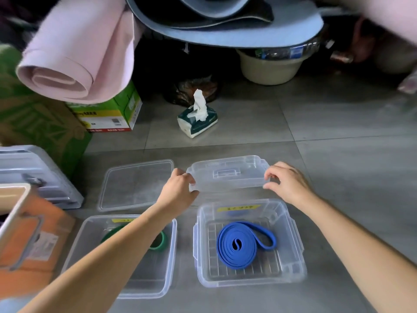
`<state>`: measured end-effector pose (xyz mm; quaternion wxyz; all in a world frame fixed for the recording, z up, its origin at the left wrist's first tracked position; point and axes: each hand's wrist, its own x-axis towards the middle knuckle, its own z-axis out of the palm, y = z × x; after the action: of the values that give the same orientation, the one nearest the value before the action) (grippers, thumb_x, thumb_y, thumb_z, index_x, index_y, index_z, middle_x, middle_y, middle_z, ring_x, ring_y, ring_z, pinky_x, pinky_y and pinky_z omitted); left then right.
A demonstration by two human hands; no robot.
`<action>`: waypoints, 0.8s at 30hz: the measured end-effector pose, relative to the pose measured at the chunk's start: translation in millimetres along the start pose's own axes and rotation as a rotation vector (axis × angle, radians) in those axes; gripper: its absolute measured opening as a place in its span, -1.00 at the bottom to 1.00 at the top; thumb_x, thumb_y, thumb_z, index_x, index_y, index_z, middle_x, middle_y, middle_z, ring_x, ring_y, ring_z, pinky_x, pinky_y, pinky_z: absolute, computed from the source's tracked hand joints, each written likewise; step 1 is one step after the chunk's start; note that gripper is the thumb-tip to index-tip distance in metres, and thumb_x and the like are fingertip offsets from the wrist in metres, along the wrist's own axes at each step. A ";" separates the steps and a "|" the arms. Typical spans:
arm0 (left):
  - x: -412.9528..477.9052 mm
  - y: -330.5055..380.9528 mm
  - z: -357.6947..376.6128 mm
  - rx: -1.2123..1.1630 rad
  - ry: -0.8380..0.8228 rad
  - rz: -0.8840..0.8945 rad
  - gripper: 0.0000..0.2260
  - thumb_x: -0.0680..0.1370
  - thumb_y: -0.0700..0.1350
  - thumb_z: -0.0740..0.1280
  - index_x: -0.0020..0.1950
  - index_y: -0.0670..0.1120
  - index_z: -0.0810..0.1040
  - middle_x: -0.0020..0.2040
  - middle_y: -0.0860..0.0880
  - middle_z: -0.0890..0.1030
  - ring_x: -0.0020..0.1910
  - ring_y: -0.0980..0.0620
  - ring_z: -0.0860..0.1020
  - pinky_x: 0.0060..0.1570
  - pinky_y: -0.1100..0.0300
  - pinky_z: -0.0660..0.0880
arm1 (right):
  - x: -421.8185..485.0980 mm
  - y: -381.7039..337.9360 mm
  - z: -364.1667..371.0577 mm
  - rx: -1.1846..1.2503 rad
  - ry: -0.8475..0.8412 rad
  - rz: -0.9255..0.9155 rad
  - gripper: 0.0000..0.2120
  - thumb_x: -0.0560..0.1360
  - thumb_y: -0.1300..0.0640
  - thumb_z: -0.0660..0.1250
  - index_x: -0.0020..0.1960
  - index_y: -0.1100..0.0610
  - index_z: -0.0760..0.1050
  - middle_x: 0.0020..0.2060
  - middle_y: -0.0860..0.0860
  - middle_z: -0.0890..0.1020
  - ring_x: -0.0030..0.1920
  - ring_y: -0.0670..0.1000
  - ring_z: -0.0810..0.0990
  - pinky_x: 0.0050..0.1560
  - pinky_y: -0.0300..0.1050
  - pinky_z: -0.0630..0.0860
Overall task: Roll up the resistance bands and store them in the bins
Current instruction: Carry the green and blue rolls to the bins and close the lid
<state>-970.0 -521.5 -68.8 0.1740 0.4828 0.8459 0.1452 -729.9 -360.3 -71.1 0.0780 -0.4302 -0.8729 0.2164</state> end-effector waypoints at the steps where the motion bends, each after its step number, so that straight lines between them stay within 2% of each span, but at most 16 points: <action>1: -3.1 3.1 -7.3 -0.006 0.048 0.022 -0.80 0.48 -0.08 0.40 0.07 -0.09 0.53 0.19 -0.07 0.40 0.03 -0.08 0.50 0.00 0.19 0.38 | -2.7 -0.9 -2.6 0.011 0.042 -0.032 -0.89 0.42 0.10 0.42 -0.10 0.04 0.50 -0.05 -0.12 0.44 -0.09 -0.02 0.45 -0.08 -0.11 0.40; 4: -9.7 11.8 -34.0 -0.025 0.247 0.124 -0.82 0.51 -0.07 0.38 0.04 -0.09 0.47 0.17 -0.08 0.43 0.07 -0.11 0.43 -0.04 0.16 0.32 | -8.4 -7.3 -14.0 0.213 0.227 -0.101 -0.88 0.47 0.16 0.36 -0.09 0.00 0.44 0.02 -0.08 0.47 -0.02 0.01 0.47 -0.05 -0.07 0.40; 7: -18.6 23.0 -57.7 -0.053 0.368 0.287 -0.82 0.52 -0.11 0.35 0.08 -0.14 0.46 0.17 -0.10 0.49 0.14 -0.15 0.40 0.03 0.11 0.30 | -9.0 -16.7 -28.1 0.414 0.375 -0.128 -0.84 0.51 0.20 0.31 -0.09 -0.04 0.40 0.14 0.03 0.46 0.22 0.06 0.42 0.12 -0.18 0.28; 9: -25.8 29.2 -70.7 -0.128 0.423 0.339 -0.81 0.54 -0.12 0.32 0.11 -0.14 0.45 0.10 -0.07 0.52 0.00 -0.07 0.44 -0.04 0.15 0.31 | -11.5 -26.5 -38.7 0.511 0.421 -0.145 -0.86 0.53 0.13 0.27 -0.09 -0.10 0.38 0.18 -0.03 0.39 0.31 0.04 0.36 0.24 -0.18 0.24; 11: -30.2 34.3 -82.7 -0.203 0.459 0.360 -0.82 0.56 -0.11 0.30 0.12 -0.11 0.43 0.01 0.03 0.50 -0.24 0.09 0.40 -0.15 0.18 0.30 | -16.8 -35.0 -48.8 0.627 0.431 -0.171 -0.95 0.51 -0.08 0.21 -0.04 -0.21 0.35 0.13 -0.14 0.42 0.26 -0.02 0.41 0.27 -0.21 0.27; 13: -34.8 38.7 -91.6 -0.273 0.459 0.361 -0.85 0.58 -0.08 0.27 0.12 -0.05 0.41 -0.02 0.11 0.48 -0.34 0.20 0.41 -0.24 0.18 0.31 | -25.6 -42.0 -58.1 0.709 0.406 -0.192 -0.78 0.43 -0.24 0.27 0.04 -0.32 0.31 0.09 -0.21 0.45 0.19 -0.18 0.42 0.23 -0.42 0.24; 14: -36.9 39.9 -94.6 -0.318 0.449 0.355 -0.87 0.59 -0.06 0.25 0.11 -0.01 0.41 -0.03 0.12 0.49 -0.31 0.21 0.43 -0.23 0.17 0.35 | -30.2 -43.8 -61.7 0.700 0.422 -0.189 -0.68 0.40 -0.21 0.35 0.07 -0.33 0.29 0.06 -0.21 0.47 0.14 -0.27 0.42 0.17 -0.53 0.22; 16: -40.8 42.5 -98.0 -0.400 0.432 0.326 -0.90 0.61 -0.04 0.20 0.09 -0.01 0.42 -0.08 0.12 0.52 -0.20 0.13 0.51 -0.16 0.12 0.44 | -36.7 -43.2 -64.4 0.677 0.510 -0.137 -0.54 0.36 0.01 0.48 0.13 -0.17 0.31 -0.06 -0.20 0.52 -0.01 -0.36 0.44 0.02 -0.58 0.25; 18: -42.5 47.6 -96.7 -0.525 0.406 0.225 -0.85 0.62 -0.02 0.18 0.06 -0.05 0.47 -0.11 0.01 0.59 -0.19 0.06 0.60 -0.16 0.07 0.52 | -40.8 -41.2 -60.4 0.755 0.547 -0.051 -0.63 0.38 0.12 0.49 0.07 -0.04 0.38 -0.17 -0.19 0.53 -0.16 -0.35 0.49 -0.09 -0.51 0.36; 19: -41.9 51.4 -95.0 -0.625 0.385 0.149 -0.82 0.62 -0.01 0.18 0.05 -0.08 0.49 -0.15 -0.05 0.61 -0.26 0.09 0.63 -0.23 0.08 0.57 | -42.3 -41.9 -56.1 0.818 0.525 -0.001 -0.72 0.40 0.12 0.47 0.02 -0.01 0.42 -0.21 -0.17 0.53 -0.23 -0.31 0.50 -0.15 -0.42 0.42; 21: -40.8 57.1 -84.2 -0.848 0.286 -0.013 -0.76 0.60 0.01 0.21 0.07 -0.14 0.50 -0.20 -0.05 0.61 -0.36 0.14 0.63 -0.39 0.20 0.55 | -46.5 -36.4 -39.2 0.872 0.441 0.152 -0.84 0.44 0.06 0.43 -0.06 0.06 0.49 -0.29 -0.09 0.49 -0.28 -0.13 0.47 -0.24 -0.25 0.41; 22: -40.3 57.3 -75.6 -0.934 0.214 -0.091 -0.71 0.59 0.04 0.23 0.10 -0.17 0.50 -0.18 -0.06 0.62 -0.33 0.11 0.62 -0.37 0.22 0.52 | -49.6 -31.2 -28.6 0.862 0.403 0.239 -0.82 0.45 0.03 0.41 -0.08 0.13 0.51 -0.30 -0.06 0.47 -0.27 -0.07 0.44 -0.26 -0.22 0.38; 24: -42.5 51.7 -55.2 -0.902 0.060 -0.200 -0.61 0.54 0.06 0.30 0.12 -0.27 0.50 -0.16 -0.12 0.56 -0.29 0.00 0.53 -0.28 0.19 0.42 | -58.6 -16.9 -5.7 0.841 0.349 0.381 -0.72 0.46 0.03 0.39 -0.05 0.26 0.51 -0.26 -0.01 0.49 -0.22 -0.02 0.43 -0.22 -0.17 0.37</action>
<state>-934.3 -537.2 8.6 0.3555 0.2707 0.7451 0.4951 -703.9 -413.6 -55.6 0.3489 -0.5432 -0.5898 0.4852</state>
